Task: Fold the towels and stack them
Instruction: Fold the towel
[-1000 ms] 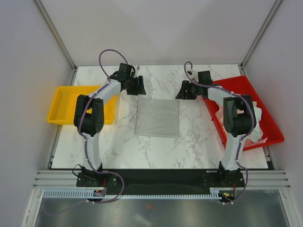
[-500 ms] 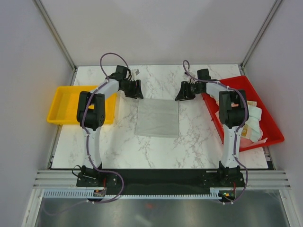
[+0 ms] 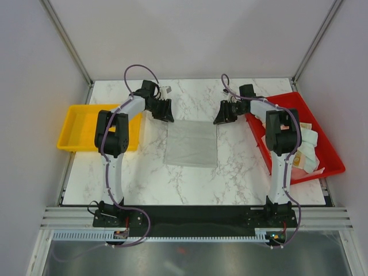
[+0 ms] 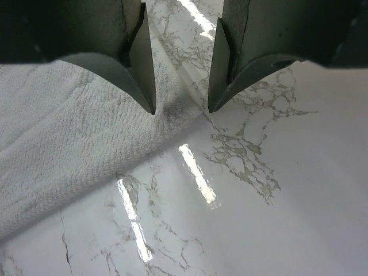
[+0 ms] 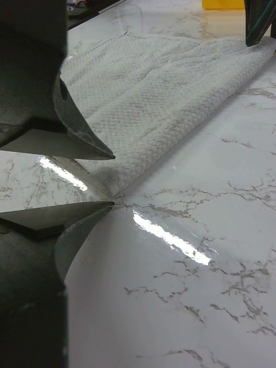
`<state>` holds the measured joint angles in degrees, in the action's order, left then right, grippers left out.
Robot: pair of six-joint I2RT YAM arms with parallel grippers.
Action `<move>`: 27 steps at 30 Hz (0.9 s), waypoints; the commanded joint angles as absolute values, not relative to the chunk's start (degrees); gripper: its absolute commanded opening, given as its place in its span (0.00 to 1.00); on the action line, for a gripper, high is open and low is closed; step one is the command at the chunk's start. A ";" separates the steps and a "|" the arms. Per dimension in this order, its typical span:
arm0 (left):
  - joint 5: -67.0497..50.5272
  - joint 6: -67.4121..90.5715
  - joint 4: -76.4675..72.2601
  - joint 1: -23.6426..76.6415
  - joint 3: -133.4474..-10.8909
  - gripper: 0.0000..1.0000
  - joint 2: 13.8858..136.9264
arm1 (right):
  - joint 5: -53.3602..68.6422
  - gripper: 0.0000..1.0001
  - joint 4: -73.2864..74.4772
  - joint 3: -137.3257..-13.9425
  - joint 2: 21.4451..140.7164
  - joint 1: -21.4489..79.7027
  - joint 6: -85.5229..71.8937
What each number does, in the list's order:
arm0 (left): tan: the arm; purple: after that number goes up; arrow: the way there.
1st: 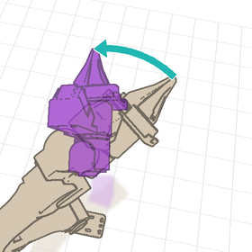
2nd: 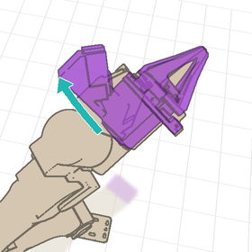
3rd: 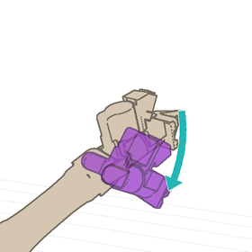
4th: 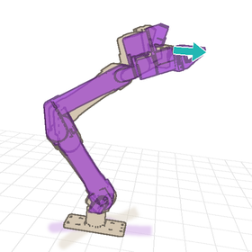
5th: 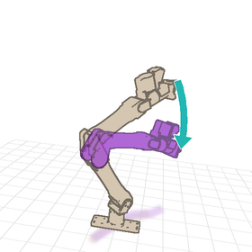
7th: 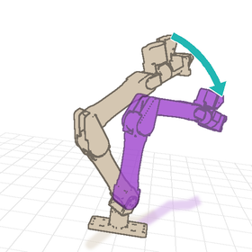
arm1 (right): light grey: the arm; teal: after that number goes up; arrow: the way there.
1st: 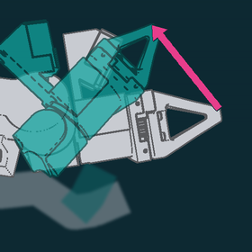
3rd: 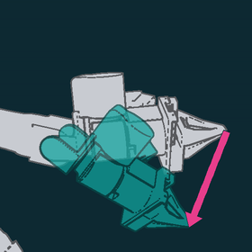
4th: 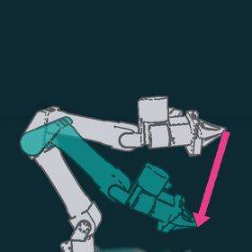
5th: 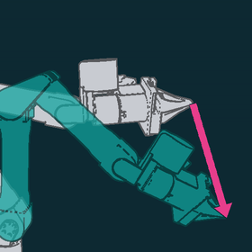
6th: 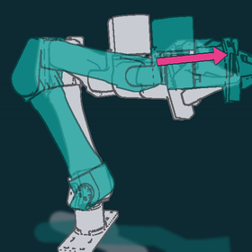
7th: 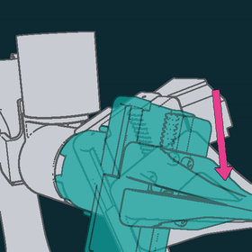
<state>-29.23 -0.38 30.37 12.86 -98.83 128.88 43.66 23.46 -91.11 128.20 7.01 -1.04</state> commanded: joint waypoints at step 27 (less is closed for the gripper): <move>-33.22 -4.40 31.99 12.74 -104.15 0.02 128.94 | 41.93 0.00 24.61 -95.98 127.80 8.26 4.04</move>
<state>-31.66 -3.03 31.62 12.86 -101.56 130.15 42.72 25.12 -93.91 130.21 8.03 2.02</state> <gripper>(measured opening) 0.033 0.010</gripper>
